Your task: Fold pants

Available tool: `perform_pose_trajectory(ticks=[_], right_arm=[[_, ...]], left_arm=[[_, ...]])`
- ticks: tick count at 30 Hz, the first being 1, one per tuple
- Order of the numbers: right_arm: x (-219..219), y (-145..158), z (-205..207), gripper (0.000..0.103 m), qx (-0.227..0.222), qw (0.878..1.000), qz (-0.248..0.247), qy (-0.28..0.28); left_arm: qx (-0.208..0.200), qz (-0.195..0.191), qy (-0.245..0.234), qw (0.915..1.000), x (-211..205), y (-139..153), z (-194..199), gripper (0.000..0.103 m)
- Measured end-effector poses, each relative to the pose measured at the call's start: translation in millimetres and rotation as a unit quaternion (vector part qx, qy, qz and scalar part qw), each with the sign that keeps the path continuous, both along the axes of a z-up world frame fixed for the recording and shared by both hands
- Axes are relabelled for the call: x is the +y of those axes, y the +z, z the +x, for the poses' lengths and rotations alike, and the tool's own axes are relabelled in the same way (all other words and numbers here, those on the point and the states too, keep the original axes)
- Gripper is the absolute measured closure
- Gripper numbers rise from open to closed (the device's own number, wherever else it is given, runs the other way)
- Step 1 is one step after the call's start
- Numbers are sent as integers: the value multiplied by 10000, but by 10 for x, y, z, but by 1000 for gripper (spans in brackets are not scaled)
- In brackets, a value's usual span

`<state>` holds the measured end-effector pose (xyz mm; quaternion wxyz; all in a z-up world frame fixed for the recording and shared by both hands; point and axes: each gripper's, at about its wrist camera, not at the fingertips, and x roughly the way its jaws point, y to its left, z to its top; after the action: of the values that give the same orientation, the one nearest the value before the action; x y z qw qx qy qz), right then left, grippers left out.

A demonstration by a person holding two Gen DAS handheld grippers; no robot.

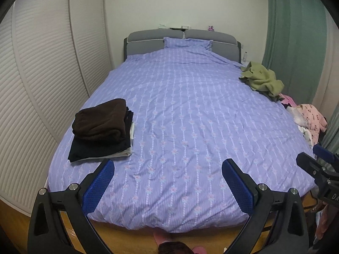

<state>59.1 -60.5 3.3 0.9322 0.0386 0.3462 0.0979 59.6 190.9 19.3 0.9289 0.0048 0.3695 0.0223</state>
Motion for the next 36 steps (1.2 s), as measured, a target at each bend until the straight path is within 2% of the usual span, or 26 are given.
perform_pose_trajectory(ticks=[12,16,36], right_arm=[[-239,246,-428,6,-416,9983,-342,-217],[-300,250,-491,6,-418,9982,-334,-283],[-371,228,-585,6,-336,9977,-375,-463]], left_arm=[[-317,48,-338,9989,-363,253,-315,0],[-452,72,-386,9982,-407,296,-373,0],[-427,152,-472,9979,-441,261,-380,0]])
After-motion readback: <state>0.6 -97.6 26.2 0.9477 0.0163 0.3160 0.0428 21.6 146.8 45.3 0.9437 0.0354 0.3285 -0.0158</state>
